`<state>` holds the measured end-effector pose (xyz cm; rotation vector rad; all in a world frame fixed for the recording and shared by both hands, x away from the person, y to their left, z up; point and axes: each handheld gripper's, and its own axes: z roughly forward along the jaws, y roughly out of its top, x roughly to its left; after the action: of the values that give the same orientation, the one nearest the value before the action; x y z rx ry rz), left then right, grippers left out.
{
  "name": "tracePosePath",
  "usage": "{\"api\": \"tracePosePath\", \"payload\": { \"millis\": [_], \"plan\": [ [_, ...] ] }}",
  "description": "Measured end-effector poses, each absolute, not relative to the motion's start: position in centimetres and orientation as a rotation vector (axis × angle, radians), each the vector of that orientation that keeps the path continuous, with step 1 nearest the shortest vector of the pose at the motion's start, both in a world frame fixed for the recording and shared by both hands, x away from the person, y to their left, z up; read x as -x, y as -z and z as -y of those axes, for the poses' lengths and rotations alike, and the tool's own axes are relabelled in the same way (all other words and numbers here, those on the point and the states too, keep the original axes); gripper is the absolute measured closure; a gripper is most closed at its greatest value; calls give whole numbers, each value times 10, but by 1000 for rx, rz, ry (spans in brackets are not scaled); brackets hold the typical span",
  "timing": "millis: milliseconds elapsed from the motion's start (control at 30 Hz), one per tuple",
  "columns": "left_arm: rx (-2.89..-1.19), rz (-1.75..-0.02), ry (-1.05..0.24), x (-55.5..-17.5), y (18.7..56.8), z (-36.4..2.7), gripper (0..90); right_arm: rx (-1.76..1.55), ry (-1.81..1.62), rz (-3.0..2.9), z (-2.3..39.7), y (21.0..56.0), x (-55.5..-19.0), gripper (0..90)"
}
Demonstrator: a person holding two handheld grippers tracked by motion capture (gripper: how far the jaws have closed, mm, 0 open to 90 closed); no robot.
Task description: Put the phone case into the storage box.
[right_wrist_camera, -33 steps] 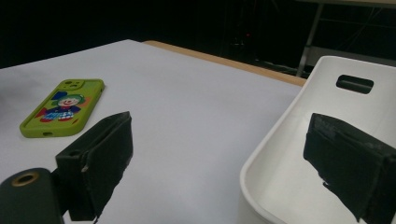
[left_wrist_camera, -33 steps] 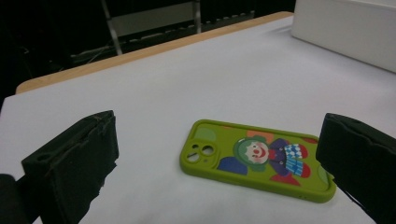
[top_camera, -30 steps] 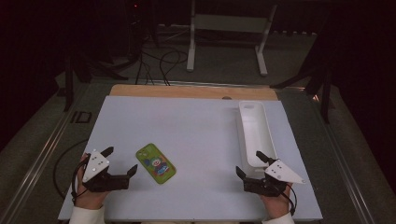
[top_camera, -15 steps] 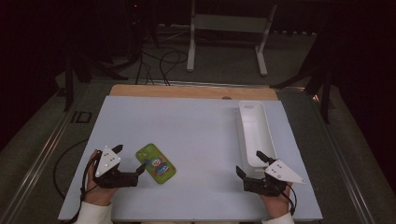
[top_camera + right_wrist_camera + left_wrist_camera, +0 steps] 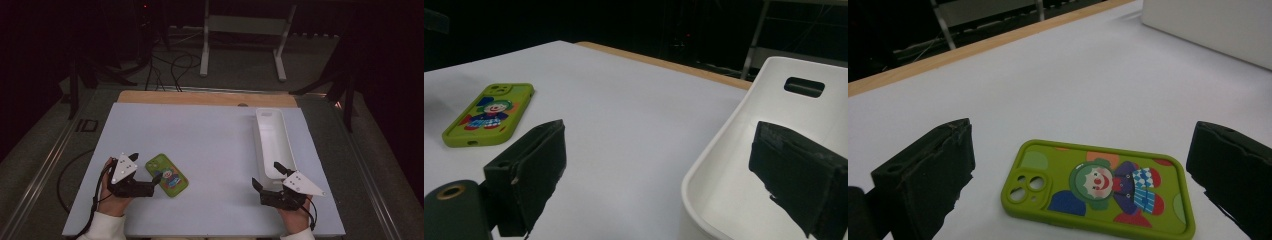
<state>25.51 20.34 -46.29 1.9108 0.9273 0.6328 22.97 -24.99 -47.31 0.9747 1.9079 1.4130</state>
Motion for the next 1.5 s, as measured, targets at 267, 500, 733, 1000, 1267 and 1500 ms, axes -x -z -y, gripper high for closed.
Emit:
{"api": "tracePosePath", "payload": {
  "millis": [267, 500, 733, 1000, 1267, 1500],
  "plan": [
    [-1949, -941, -598, -262, 465, -194, 7, -982, -1427, -1904, 250, 472, -230, 82],
    [-1964, -939, -570, -268, 464, -185, 11, -983, -1421, -1901, 251, 472, -230, 82],
    [-1988, -949, -554, -273, 465, -177, 10, -984, -1421, -1901, 251, 472, -230, 82],
    [-2027, -958, -540, -280, 469, -169, 11, -986, -1419, -1901, 251, 472, -230, 82],
    [-2059, -950, -522, -285, 472, -156, 21, -986, -1414, -1902, 251, 472, -230, 82],
    [-2072, -944, -507, -289, 474, -147, 77, -988, -1414, -1901, 251, 472, -230, 82]
  ]
}}
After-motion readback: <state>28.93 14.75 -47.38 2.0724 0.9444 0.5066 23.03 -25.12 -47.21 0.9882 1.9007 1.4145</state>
